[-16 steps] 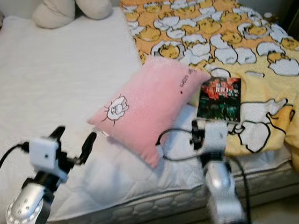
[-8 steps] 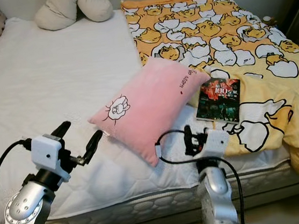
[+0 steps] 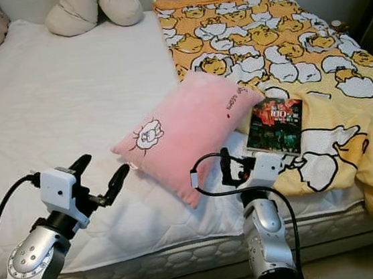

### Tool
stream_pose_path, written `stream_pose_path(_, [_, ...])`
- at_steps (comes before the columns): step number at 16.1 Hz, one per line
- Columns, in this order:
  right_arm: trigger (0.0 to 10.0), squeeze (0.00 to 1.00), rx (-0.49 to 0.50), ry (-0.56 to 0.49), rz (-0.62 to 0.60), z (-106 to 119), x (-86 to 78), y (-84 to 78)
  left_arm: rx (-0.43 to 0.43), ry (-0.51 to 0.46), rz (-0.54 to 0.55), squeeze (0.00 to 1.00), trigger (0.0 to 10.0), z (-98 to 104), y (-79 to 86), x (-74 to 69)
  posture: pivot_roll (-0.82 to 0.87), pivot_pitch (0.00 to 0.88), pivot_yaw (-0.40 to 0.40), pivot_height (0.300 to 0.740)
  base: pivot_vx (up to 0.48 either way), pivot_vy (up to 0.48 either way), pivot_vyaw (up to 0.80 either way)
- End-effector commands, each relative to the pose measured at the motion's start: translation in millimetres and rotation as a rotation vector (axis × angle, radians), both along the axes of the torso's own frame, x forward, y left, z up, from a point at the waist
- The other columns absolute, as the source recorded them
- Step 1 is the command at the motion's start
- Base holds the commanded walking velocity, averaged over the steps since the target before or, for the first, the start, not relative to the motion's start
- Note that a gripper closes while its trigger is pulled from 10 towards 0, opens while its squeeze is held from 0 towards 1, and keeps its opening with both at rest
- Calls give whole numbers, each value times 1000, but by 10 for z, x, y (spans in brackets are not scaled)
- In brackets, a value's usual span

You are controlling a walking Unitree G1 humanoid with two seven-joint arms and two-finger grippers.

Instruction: Clean up the room

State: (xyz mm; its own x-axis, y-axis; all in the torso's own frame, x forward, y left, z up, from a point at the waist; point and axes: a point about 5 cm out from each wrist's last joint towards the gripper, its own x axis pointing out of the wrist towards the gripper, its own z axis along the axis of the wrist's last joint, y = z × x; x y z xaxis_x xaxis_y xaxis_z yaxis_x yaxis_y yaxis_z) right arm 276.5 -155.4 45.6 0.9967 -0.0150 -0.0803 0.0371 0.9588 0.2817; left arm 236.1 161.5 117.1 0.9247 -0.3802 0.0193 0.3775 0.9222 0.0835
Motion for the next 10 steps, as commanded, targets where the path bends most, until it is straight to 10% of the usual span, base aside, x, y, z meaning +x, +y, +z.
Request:
stream_pose_path(1, [10000,1000,18,-3,11,20,47,22,11,-4,5,0,10000,20,16,26,8,0,-2,719,0,0,0])
stream_pose_path(5, [10000,1000,61,-8,23,90,170,78,8,-6,6,0,10000,56,35,37,16,0,-1,719,0,0,0])
stream_pose_path(8, [10000,1000,279,90,75,115,459,288,17,-15,9,0,10000,102,65,25,53,0,-1,719,0,0,0])
stream_pose_path(10, [10000,0,330,148,110,134,586,382,30,-23,12,0,10000,131,78,11,89,0,-12,719,0,0,0])
